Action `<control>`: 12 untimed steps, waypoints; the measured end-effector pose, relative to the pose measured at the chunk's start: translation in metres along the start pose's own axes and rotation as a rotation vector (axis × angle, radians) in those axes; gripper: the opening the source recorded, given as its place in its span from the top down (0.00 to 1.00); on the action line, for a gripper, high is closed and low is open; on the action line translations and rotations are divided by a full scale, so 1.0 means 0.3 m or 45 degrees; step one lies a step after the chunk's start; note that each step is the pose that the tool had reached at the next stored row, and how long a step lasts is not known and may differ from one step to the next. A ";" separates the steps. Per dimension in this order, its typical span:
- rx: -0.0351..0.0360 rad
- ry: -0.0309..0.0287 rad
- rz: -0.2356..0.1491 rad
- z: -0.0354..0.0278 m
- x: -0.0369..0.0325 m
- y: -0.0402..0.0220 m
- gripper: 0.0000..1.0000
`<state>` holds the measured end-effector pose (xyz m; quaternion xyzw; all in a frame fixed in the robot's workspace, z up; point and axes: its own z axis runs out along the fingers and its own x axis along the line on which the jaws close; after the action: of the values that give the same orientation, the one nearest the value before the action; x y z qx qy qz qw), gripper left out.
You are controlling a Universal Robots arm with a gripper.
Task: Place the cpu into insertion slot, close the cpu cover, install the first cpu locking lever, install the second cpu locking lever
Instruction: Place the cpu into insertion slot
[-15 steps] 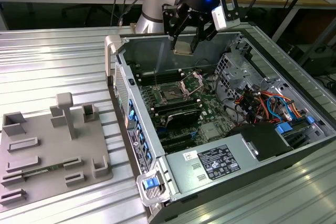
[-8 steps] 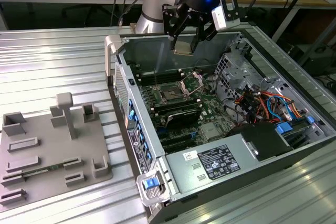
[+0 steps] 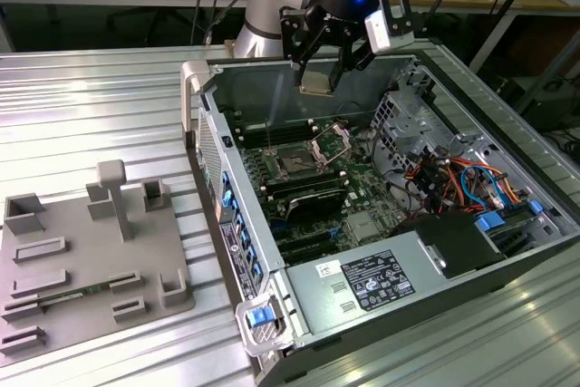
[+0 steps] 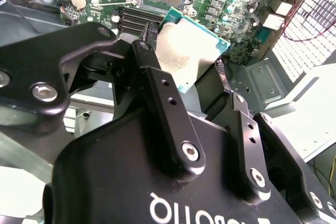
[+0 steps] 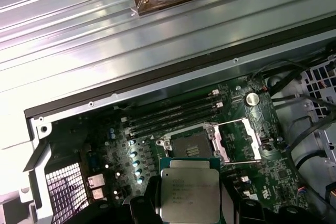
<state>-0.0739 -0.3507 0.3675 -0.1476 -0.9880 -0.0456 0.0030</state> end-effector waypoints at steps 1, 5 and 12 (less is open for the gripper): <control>-0.0003 -0.0011 0.012 0.000 0.000 0.000 0.45; -0.0014 -0.0067 0.075 0.002 0.000 0.000 0.45; -0.0025 -0.0115 0.128 0.003 0.000 0.000 0.45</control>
<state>-0.0739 -0.3507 0.3668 -0.1972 -0.9793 -0.0457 0.0007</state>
